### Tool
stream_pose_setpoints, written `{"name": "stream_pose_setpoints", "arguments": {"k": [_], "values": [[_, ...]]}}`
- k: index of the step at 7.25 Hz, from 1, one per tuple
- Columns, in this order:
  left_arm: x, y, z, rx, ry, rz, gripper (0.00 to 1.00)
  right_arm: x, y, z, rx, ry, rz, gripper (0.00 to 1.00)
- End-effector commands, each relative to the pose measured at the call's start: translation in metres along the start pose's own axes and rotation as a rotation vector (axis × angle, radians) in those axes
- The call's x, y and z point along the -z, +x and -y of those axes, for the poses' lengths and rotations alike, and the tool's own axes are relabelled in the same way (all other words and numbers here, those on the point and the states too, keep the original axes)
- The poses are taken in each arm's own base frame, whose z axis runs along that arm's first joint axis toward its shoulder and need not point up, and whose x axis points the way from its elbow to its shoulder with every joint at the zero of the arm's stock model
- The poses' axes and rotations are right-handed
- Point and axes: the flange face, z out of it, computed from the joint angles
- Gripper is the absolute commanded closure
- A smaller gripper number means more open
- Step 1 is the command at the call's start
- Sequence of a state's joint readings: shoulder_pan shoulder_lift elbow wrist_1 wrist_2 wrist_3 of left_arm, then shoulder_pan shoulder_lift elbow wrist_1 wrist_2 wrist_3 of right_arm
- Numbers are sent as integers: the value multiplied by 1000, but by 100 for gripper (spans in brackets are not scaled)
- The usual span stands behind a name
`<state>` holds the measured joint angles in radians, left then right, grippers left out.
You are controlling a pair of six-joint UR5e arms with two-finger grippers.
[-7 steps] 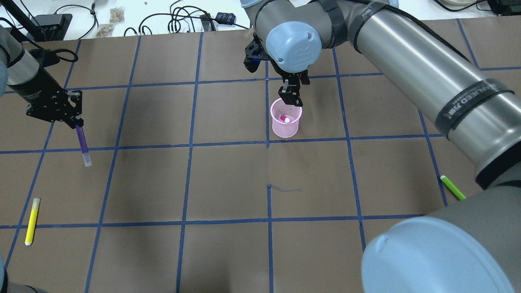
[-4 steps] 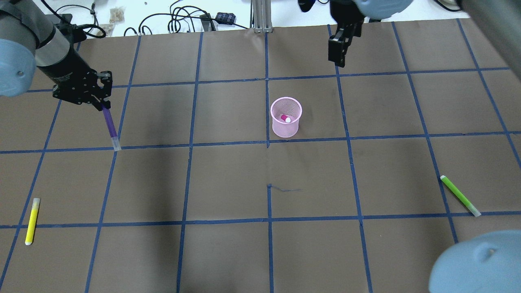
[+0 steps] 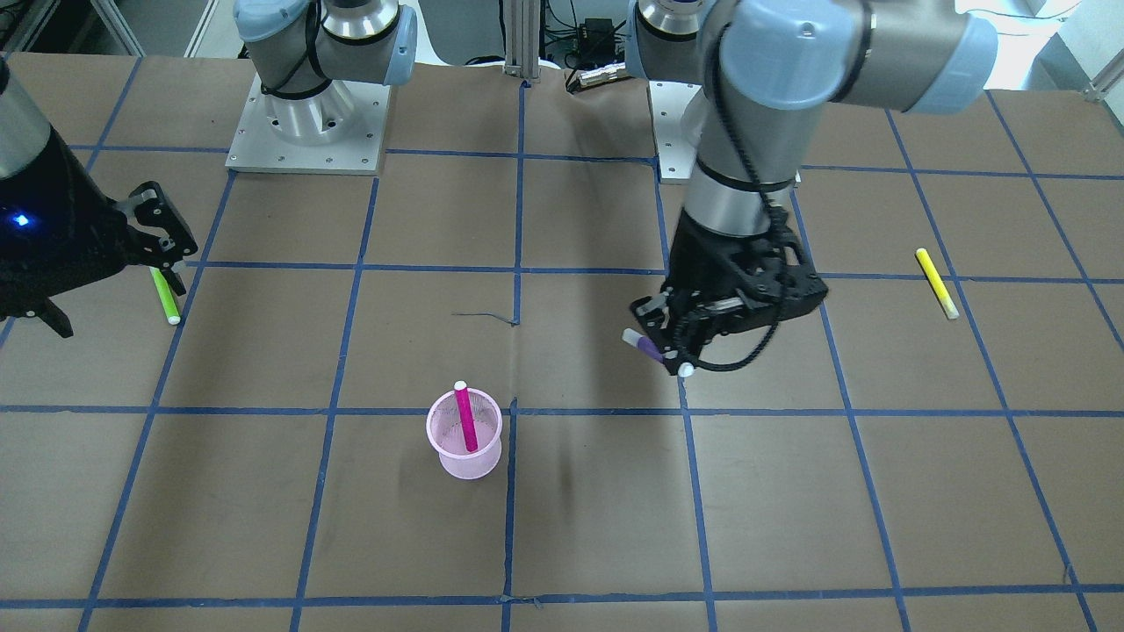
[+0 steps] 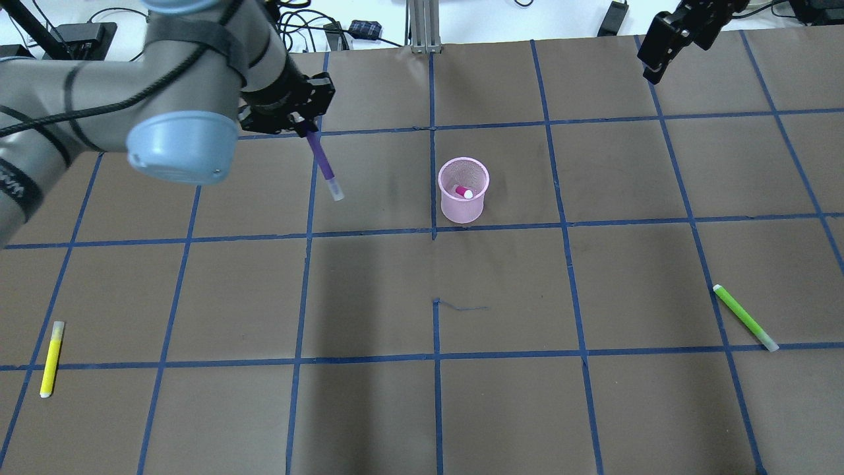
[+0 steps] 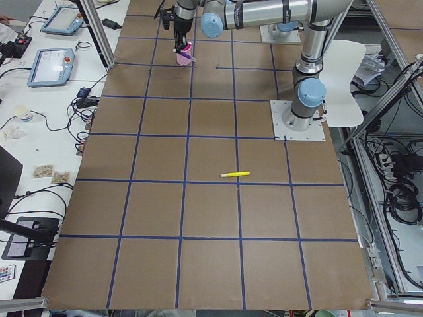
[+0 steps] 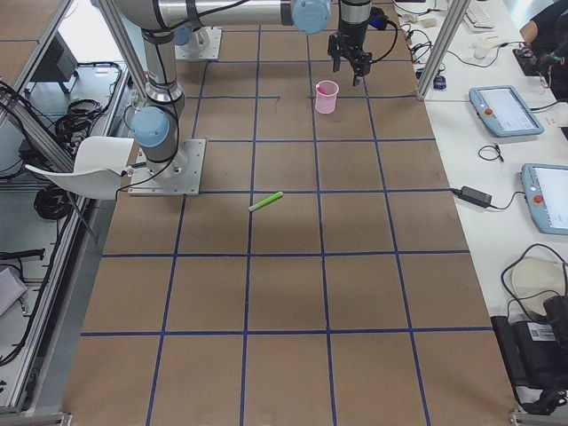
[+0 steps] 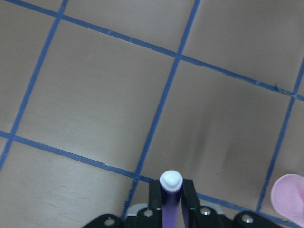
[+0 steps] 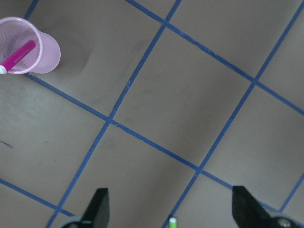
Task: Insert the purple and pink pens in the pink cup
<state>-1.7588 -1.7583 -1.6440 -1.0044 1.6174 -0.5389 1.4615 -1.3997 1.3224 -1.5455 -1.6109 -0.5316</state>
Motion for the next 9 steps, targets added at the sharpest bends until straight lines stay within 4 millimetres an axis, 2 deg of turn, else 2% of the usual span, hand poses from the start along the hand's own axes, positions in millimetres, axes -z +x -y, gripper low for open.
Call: {"name": "stream_pose_setpoints", "arguments": {"k": [1,2,3,4,5,6,8,9], "values": [[-15,74,-55,8,145,-13,100,6,-37,-24,-457,70,18,0],[-23,89,-67,-2,167,-28,100,4,-80,-12,-513,81,12,0],[-23,97,-69,-6,203,-54,100,-4,-103,-6,-500,68,18,0],[-14,104,-66,-2,253,-110,100,-5,-99,-4,-441,74,28,0],[-24,105,-68,-16,246,-101,100,-5,-94,-4,-424,81,23,0],[-43,107,-68,-19,232,-84,100,-4,-94,-5,-426,84,27,0],[-61,114,-70,-34,230,-96,100,-6,-94,-4,-412,86,54,0],[-62,118,-70,-52,245,-111,100,-4,-93,-4,-414,87,52,0]]}}
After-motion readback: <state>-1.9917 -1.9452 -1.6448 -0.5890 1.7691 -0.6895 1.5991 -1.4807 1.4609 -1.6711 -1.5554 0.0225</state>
